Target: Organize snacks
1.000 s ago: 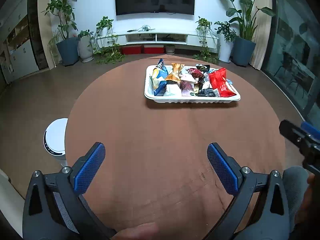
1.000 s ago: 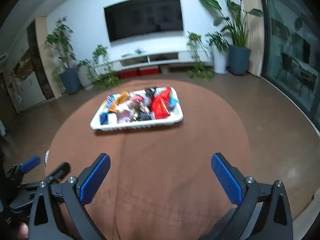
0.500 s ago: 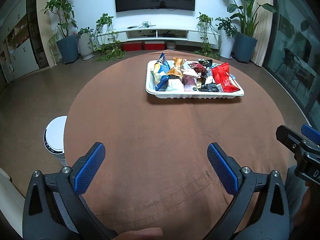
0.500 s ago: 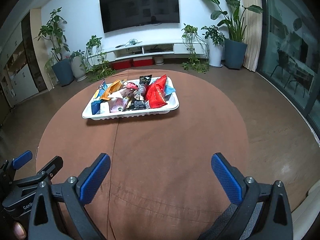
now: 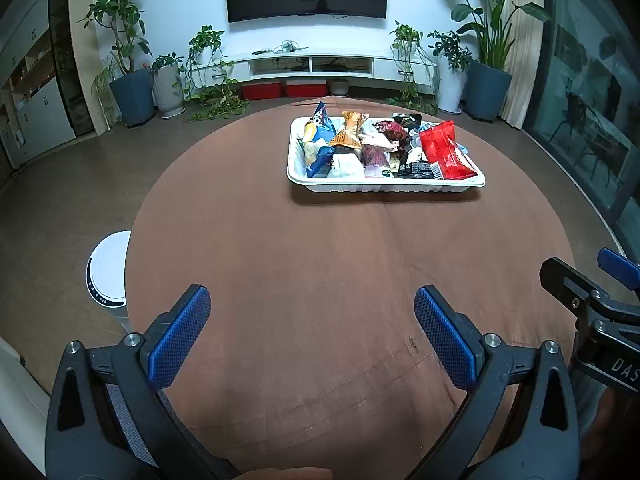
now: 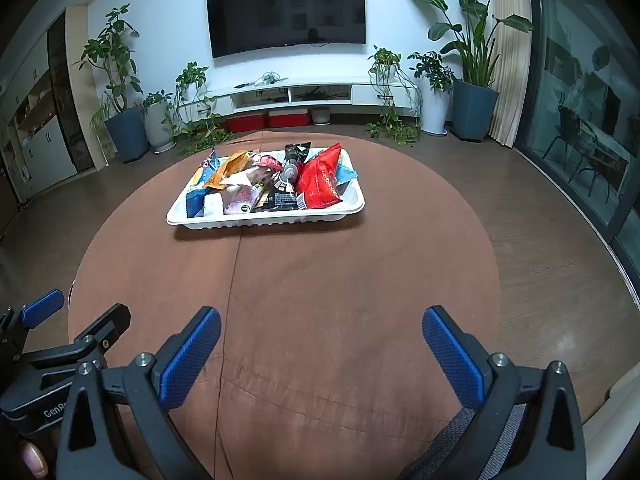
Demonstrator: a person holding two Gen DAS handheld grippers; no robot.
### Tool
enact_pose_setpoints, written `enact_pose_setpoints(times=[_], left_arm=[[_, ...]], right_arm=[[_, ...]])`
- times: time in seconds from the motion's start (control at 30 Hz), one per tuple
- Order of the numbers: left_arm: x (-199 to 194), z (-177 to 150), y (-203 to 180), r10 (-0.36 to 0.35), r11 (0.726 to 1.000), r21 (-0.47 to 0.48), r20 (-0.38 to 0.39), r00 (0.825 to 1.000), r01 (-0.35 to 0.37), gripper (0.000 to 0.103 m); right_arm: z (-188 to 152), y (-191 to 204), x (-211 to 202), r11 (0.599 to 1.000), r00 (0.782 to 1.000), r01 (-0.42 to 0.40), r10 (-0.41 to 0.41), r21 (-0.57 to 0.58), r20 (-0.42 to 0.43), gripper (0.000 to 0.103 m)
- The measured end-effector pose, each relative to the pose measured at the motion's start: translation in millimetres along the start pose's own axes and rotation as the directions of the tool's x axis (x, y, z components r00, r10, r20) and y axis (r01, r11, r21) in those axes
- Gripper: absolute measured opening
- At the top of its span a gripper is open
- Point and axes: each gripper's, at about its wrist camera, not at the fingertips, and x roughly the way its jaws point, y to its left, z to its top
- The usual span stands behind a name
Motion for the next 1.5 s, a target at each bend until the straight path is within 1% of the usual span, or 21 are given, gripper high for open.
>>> enact_pose_setpoints(times=[1.5], left_arm=[[4.8,-2.1,-1.5,-0.006,1.000,0.005,-0.012,1.000,0.006,0.103]], right_arm=[[-5.1,5.8,5.2,1.000,1.000,-0.003,0.002,-0.016,-0.014,0.103]])
